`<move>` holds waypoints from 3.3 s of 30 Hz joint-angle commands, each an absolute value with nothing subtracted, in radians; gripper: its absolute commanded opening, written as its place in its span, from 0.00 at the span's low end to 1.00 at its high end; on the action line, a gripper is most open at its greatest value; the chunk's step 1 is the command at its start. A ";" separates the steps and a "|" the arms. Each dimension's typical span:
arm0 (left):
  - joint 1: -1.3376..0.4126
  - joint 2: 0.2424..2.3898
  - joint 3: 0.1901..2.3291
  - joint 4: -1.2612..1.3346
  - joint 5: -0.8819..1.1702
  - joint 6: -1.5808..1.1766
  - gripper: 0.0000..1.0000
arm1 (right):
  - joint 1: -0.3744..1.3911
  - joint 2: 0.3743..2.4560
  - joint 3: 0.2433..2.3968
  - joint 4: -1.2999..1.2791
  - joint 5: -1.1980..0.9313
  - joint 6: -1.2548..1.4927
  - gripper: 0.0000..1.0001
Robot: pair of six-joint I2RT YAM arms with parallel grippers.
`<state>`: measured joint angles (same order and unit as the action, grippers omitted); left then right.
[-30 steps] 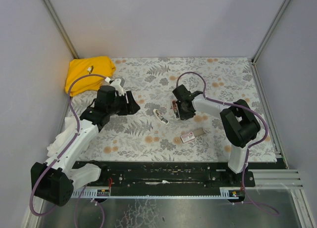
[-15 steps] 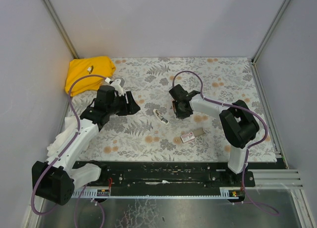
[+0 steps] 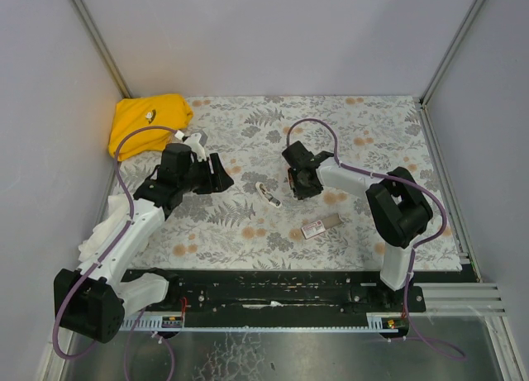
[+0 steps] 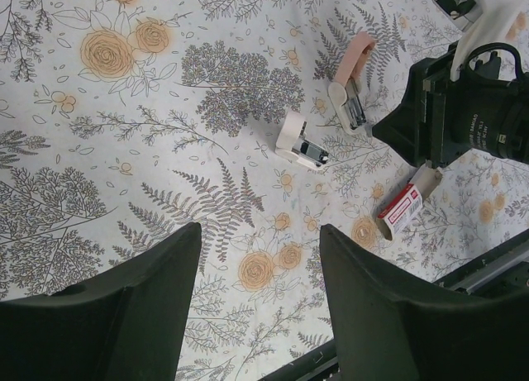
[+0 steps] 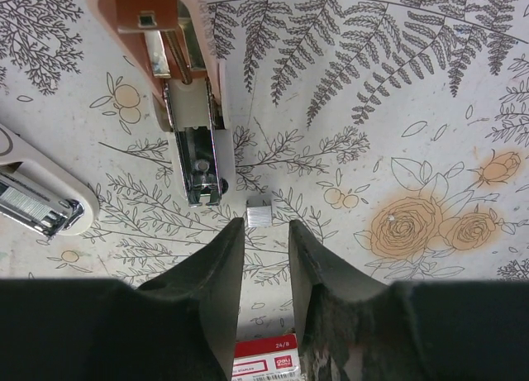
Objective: Load the staples into the stapler
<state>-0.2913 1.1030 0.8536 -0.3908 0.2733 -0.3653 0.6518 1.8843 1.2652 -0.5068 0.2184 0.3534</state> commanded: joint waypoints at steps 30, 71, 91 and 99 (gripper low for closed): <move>-0.268 1.107 0.847 -0.322 0.310 -0.373 0.58 | 0.615 1.937 1.287 -0.472 0.144 0.308 0.32; -0.246 1.092 0.838 -0.305 0.367 -0.385 0.58 | 0.636 1.824 1.271 -0.374 0.167 0.414 0.21; -0.227 1.089 0.835 -0.301 0.380 -0.389 0.58 | 0.658 1.891 1.290 -0.320 0.163 0.363 0.21; -0.222 1.090 0.833 -0.300 0.386 -0.390 0.58 | 0.661 1.882 1.303 -0.317 0.163 0.352 0.21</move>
